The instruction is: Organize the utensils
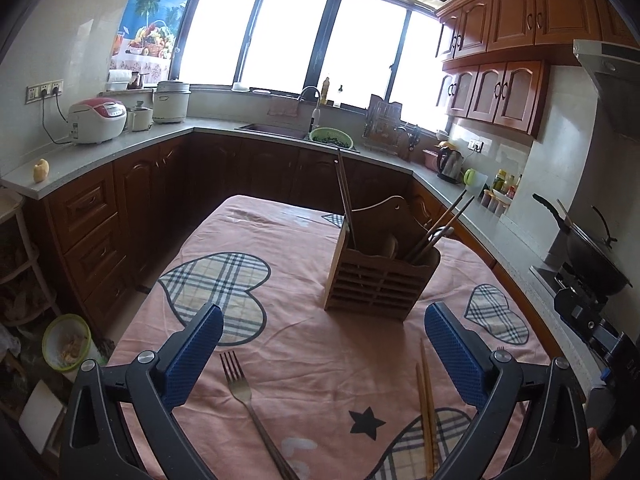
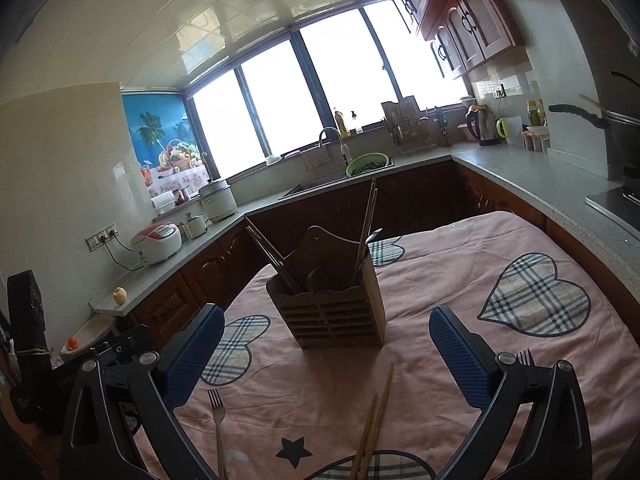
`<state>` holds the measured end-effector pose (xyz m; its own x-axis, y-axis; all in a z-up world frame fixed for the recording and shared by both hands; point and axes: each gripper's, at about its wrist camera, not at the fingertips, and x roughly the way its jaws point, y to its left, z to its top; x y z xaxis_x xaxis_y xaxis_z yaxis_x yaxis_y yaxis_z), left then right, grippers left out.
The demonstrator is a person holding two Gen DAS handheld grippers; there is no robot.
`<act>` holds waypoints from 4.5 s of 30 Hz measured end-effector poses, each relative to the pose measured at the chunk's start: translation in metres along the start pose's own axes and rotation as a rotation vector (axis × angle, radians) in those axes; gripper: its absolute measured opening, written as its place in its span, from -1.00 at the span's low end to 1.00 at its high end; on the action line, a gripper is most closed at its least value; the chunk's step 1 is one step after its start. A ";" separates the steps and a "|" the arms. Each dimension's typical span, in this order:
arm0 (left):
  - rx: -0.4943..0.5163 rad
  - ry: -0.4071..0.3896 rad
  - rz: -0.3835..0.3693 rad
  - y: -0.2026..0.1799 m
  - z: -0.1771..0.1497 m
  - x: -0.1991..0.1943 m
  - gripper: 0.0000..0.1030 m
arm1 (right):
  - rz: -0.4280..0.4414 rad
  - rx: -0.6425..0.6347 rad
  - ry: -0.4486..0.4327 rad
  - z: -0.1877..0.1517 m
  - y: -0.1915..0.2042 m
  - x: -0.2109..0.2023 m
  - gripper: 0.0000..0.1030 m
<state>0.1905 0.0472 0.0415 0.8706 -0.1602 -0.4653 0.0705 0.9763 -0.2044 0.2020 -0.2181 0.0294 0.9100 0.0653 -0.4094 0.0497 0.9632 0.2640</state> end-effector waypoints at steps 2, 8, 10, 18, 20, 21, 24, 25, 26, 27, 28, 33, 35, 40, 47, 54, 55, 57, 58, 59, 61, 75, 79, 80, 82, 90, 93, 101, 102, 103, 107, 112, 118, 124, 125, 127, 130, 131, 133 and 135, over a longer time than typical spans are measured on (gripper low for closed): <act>0.010 -0.010 0.009 -0.001 -0.008 -0.007 0.98 | -0.006 -0.018 -0.010 -0.007 0.004 -0.007 1.00; 0.036 -0.030 0.028 0.001 -0.028 -0.026 0.98 | -0.043 -0.133 -0.102 -0.033 0.020 -0.034 1.00; 0.047 -0.042 0.039 0.001 -0.033 -0.032 0.98 | -0.044 -0.166 -0.116 -0.040 0.026 -0.042 1.00; 0.070 -0.047 0.047 0.002 -0.050 -0.047 0.98 | -0.043 -0.210 -0.116 -0.057 0.031 -0.061 1.00; 0.077 -0.052 0.057 0.000 -0.052 -0.052 0.98 | -0.039 -0.211 -0.115 -0.060 0.030 -0.065 1.00; 0.079 -0.052 0.057 0.001 -0.053 -0.054 0.98 | -0.037 -0.211 -0.114 -0.060 0.030 -0.068 1.00; 0.090 -0.051 0.043 -0.002 -0.052 -0.061 0.98 | -0.035 -0.209 -0.111 -0.059 0.032 -0.074 1.00; 0.094 -0.057 0.045 -0.003 -0.051 -0.065 0.98 | -0.033 -0.209 -0.113 -0.058 0.033 -0.076 1.00; 0.101 -0.066 0.038 -0.002 -0.050 -0.069 0.98 | -0.031 -0.211 -0.114 -0.056 0.034 -0.079 1.00; 0.110 -0.078 0.033 -0.004 -0.050 -0.074 0.98 | -0.026 -0.216 -0.109 -0.052 0.035 -0.081 1.00; 0.117 -0.092 0.037 -0.006 -0.048 -0.079 0.98 | -0.016 -0.224 -0.104 -0.048 0.038 -0.083 1.00; 0.105 -0.129 0.020 -0.005 -0.045 -0.096 0.98 | 0.036 -0.238 -0.092 -0.026 0.046 -0.098 1.00; 0.092 -0.165 0.026 -0.001 -0.053 -0.099 0.98 | 0.051 -0.204 -0.113 -0.024 0.043 -0.106 1.00; 0.145 -0.152 0.110 -0.004 -0.079 -0.085 0.98 | -0.079 -0.232 -0.073 -0.050 0.039 -0.099 1.00; 0.163 -0.046 0.058 -0.014 -0.103 -0.066 0.98 | -0.090 -0.253 -0.022 -0.099 0.033 -0.084 1.00; 0.167 -0.036 0.105 -0.012 -0.114 -0.063 0.98 | -0.140 -0.253 -0.030 -0.115 0.027 -0.085 1.00; 0.169 -0.037 0.113 -0.013 -0.116 -0.063 0.98 | -0.142 -0.250 -0.032 -0.117 0.025 -0.086 1.00; 0.178 -0.037 0.121 -0.014 -0.121 -0.061 0.98 | -0.144 -0.239 -0.034 -0.120 0.021 -0.087 1.00; 0.179 -0.038 0.123 -0.015 -0.121 -0.061 0.98 | -0.140 -0.233 -0.035 -0.122 0.019 -0.088 1.00; 0.179 -0.041 0.122 -0.015 -0.125 -0.060 0.98 | -0.137 -0.225 -0.036 -0.124 0.017 -0.088 1.00; 0.181 -0.044 0.122 -0.016 -0.128 -0.060 0.98 | -0.135 -0.214 -0.041 -0.128 0.014 -0.088 1.00; 0.200 -0.095 0.121 -0.010 -0.152 -0.069 0.98 | -0.119 -0.219 -0.086 -0.142 0.013 -0.097 1.00; 0.205 -0.095 0.120 -0.009 -0.157 -0.068 0.98 | -0.107 -0.221 -0.078 -0.143 0.013 -0.096 1.00; 0.203 -0.093 0.119 -0.009 -0.157 -0.068 0.98 | -0.108 -0.218 -0.076 -0.143 0.012 -0.096 1.00; 0.200 -0.091 0.116 -0.008 -0.157 -0.068 0.98 | -0.111 -0.215 -0.075 -0.143 0.012 -0.095 1.00; 0.201 -0.091 0.116 -0.009 -0.155 -0.069 0.98 | -0.124 -0.223 -0.090 -0.144 0.013 -0.098 1.00; 0.201 -0.091 0.117 -0.009 -0.155 -0.069 0.98 | -0.119 -0.226 -0.091 -0.143 0.014 -0.099 1.00; 0.200 -0.088 0.118 -0.010 -0.156 -0.069 0.98 | -0.112 -0.228 -0.094 -0.142 0.015 -0.099 1.00; 0.200 -0.088 0.118 -0.010 -0.156 -0.069 0.98 | -0.112 -0.228 -0.094 -0.142 0.015 -0.099 1.00; 0.200 -0.088 0.117 -0.010 -0.156 -0.069 0.98 | -0.112 -0.228 -0.093 -0.142 0.015 -0.099 1.00; 0.200 -0.093 0.119 -0.010 -0.156 -0.070 0.98 | -0.110 -0.228 -0.096 -0.142 0.016 -0.100 1.00; 0.202 -0.093 0.119 -0.010 -0.156 -0.070 0.98 | -0.108 -0.230 -0.100 -0.141 0.016 -0.101 1.00; 0.201 -0.094 0.115 -0.011 -0.156 -0.072 0.98 | -0.104 -0.231 -0.103 -0.140 0.017 -0.102 1.00; 0.196 -0.092 0.119 -0.011 -0.155 -0.072 0.98 | -0.102 -0.232 -0.104 -0.140 0.018 -0.102 1.00; 0.196 -0.094 0.119 -0.011 -0.156 -0.072 0.98 | -0.103 -0.233 -0.104 -0.140 0.018 -0.102 1.00; 0.195 -0.096 0.122 -0.011 -0.155 -0.073 0.98 | -0.101 -0.232 -0.106 -0.139 0.018 -0.102 1.00; 0.199 -0.098 0.122 -0.012 -0.157 -0.072 0.98 | -0.102 -0.232 -0.109 -0.139 0.018 -0.103 1.00; 0.199 -0.098 0.121 -0.012 -0.157 -0.072 0.98 | -0.101 -0.232 -0.111 -0.139 0.018 -0.103 1.00; 0.199 -0.097 0.119 -0.013 -0.157 -0.072 0.98 | -0.101 -0.231 -0.111 -0.138 0.018 -0.104 1.00; 0.198 -0.097 0.118 -0.012 -0.158 -0.072 0.98 | -0.101 -0.232 -0.111 -0.139 0.018 -0.104 1.00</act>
<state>0.0501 0.0237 -0.0581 0.9205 -0.0383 -0.3889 0.0517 0.9984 0.0239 0.0514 -0.1714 -0.0443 0.9454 -0.0505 -0.3219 0.0583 0.9982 0.0147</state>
